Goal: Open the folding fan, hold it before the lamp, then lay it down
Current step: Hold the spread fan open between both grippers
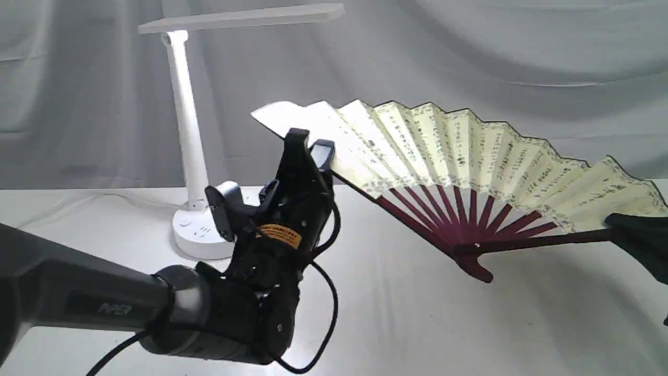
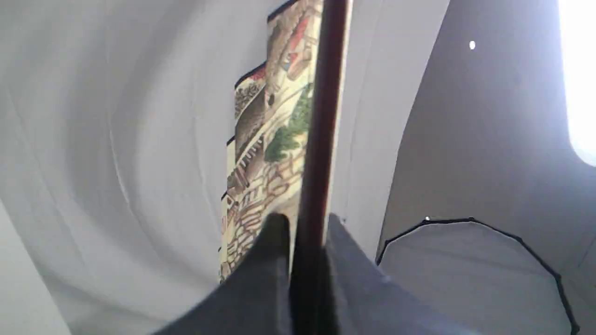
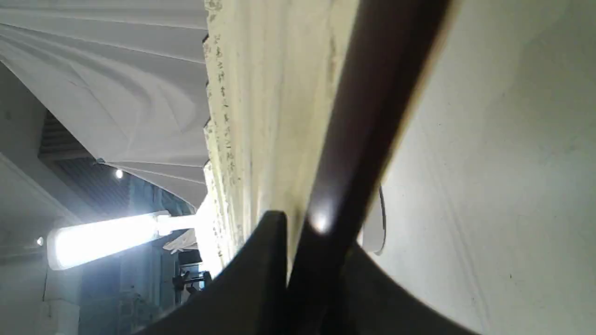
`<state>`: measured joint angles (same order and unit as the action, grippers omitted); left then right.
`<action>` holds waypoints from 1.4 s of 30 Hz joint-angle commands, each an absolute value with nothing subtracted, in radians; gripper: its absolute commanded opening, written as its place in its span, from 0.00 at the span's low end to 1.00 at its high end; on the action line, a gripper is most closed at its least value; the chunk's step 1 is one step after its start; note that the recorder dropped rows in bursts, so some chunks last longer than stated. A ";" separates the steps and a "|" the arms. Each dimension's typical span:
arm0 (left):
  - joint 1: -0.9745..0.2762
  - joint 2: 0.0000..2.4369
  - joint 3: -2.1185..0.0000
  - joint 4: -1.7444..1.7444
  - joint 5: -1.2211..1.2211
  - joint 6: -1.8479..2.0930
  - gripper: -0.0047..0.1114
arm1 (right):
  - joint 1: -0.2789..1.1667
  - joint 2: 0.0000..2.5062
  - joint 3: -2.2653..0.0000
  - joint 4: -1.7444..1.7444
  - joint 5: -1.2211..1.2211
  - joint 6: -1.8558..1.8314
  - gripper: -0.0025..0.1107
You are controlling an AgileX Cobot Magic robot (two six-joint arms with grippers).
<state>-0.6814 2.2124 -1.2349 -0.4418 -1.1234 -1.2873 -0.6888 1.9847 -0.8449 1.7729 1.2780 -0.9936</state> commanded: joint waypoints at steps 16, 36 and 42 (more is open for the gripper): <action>-0.667 2.186 -1.315 -0.642 -1.221 -1.195 0.04 | -0.698 1.981 -0.829 1.744 1.221 -1.010 0.02; -0.650 2.186 -1.315 -0.647 -1.221 -1.172 0.04 | -0.698 1.926 -0.799 1.744 1.221 -1.016 0.02; -0.650 2.186 -1.321 -0.668 -1.221 -1.170 0.04 | -0.698 1.913 -0.799 1.704 1.221 -1.016 0.02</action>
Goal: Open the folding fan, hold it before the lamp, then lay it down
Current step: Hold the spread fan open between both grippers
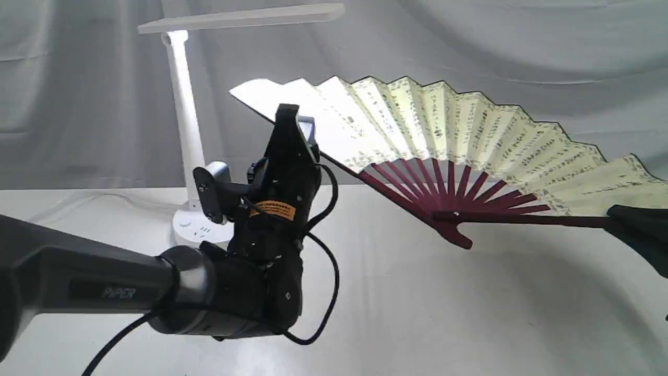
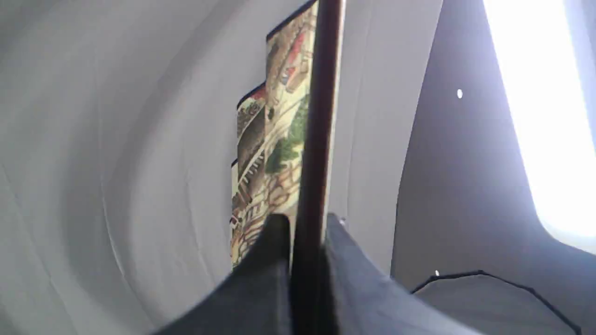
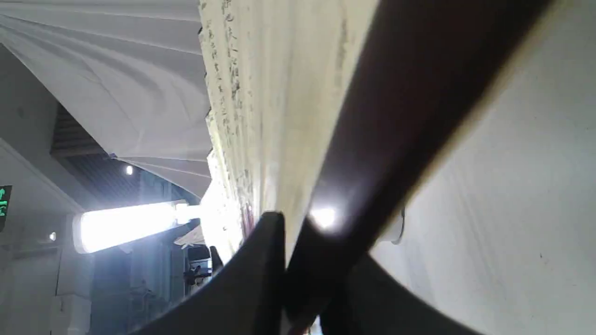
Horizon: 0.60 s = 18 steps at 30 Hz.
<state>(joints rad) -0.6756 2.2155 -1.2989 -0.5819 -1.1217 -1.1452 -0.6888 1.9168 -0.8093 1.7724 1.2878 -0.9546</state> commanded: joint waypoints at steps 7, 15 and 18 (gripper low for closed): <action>-0.650 2.186 -1.321 -0.670 -1.221 -1.172 0.04 | -0.698 1.913 -0.799 1.649 1.221 -1.012 0.02; -0.650 2.186 -1.321 -0.677 -1.221 -1.172 0.04 | -0.698 1.913 -0.671 1.744 1.221 -1.094 0.02; -0.650 2.186 -1.321 -0.681 -1.221 -1.172 0.04 | -0.698 1.913 -0.664 1.744 1.221 -1.094 0.02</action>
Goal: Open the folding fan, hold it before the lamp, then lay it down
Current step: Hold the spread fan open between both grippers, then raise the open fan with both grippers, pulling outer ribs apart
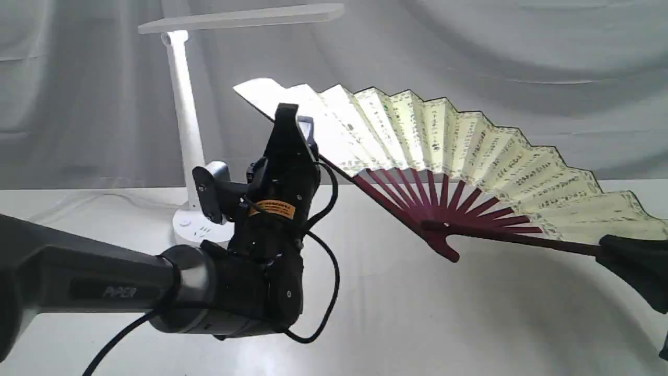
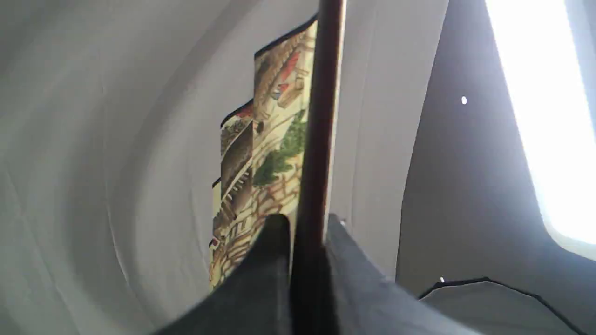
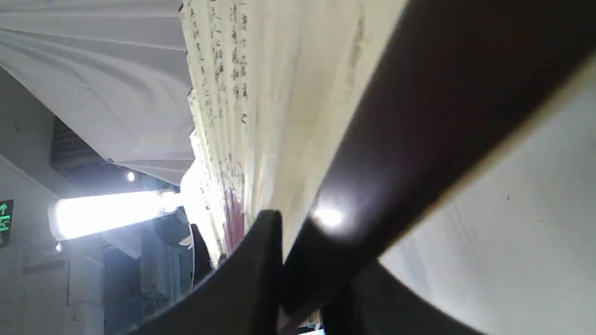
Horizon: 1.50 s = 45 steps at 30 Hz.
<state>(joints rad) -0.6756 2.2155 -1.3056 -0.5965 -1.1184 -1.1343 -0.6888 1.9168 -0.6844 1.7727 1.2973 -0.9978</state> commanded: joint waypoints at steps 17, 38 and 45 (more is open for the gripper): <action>-0.650 2.186 -1.314 -0.730 -1.221 -1.232 0.04 | -0.698 1.913 -0.666 1.744 1.221 -1.098 0.02; -0.650 2.186 -1.290 -0.792 -1.221 -1.230 0.04 | -0.698 1.910 -0.899 1.744 1.221 -0.953 0.02; -0.652 2.166 -1.173 -0.774 -1.221 -1.273 0.04 | -0.683 1.910 -0.944 1.744 1.221 -0.922 0.02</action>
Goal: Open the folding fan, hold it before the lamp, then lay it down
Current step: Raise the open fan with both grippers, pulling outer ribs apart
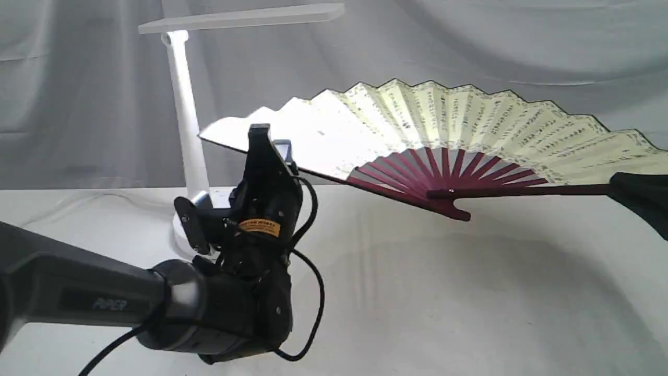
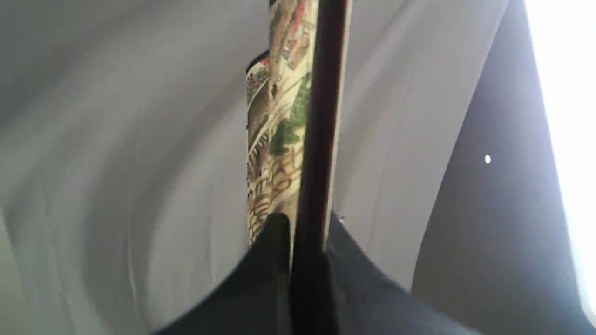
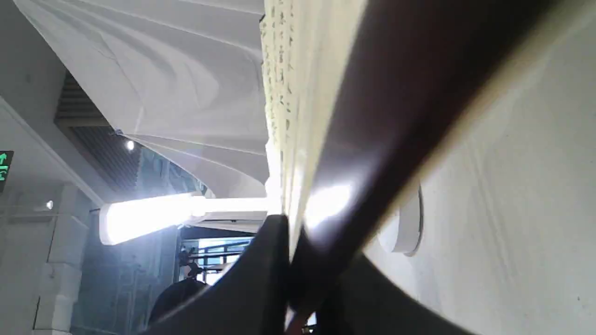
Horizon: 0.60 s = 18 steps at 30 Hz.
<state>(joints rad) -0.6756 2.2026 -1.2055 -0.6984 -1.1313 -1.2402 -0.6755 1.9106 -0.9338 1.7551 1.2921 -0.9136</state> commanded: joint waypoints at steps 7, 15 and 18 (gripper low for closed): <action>-0.650 2.093 -1.054 -0.784 -1.221 -1.256 0.04 | -0.619 1.910 -0.944 1.744 1.221 -0.920 0.02; -0.650 2.001 -0.921 -0.865 -1.221 -1.256 0.04 | -0.574 1.906 -0.944 1.744 1.221 -0.920 0.02; -0.650 1.966 -0.875 -0.893 -1.221 -1.256 0.04 | -0.545 1.889 -0.944 1.744 1.221 -0.918 0.02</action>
<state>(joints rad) -0.6706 1.9997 -0.8943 -0.7872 -1.1518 -1.2397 -0.5420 1.9030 -0.9384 1.7477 1.2795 -0.8914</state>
